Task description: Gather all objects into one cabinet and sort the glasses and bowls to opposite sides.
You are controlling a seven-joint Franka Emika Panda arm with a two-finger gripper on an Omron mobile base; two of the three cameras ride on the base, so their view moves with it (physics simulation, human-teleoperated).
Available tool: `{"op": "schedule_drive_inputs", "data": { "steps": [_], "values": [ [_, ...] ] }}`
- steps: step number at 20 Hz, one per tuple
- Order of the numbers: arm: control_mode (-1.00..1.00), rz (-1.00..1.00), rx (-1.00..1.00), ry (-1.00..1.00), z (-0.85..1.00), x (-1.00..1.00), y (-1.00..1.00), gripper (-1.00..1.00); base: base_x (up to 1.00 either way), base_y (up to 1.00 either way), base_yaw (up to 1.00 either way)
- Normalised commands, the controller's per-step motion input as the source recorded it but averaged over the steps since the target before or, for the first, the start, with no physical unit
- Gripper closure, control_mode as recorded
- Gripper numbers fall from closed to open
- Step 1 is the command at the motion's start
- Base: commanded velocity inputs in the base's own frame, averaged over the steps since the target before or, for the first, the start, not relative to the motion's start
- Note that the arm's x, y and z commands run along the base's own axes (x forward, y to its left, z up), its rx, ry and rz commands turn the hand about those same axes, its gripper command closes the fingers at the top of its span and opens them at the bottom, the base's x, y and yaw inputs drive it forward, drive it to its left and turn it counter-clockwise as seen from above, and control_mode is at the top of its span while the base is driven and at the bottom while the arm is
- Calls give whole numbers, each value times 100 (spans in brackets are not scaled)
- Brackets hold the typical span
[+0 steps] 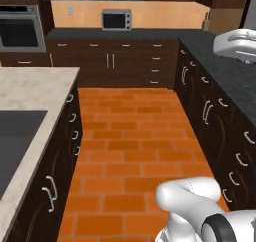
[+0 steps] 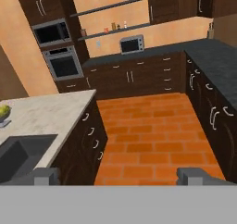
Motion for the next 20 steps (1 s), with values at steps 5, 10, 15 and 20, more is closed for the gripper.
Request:
{"op": "schedule_drive_inputs", "data": {
  "steps": [5, 10, 15, 20],
  "values": [
    [100, 0, 0, 0, 0, 0, 0, -100, 99, -48, -16],
    [100, 0, 0, 0, 0, 0, 0, -100, 100, -32, -12],
    [100, 0, 0, 0, 0, 0, 0, -100, 100, -32, -11],
    [100, 0, 0, 0, 0, 0, 0, -100, 100, -17, -8]
  ]
}}
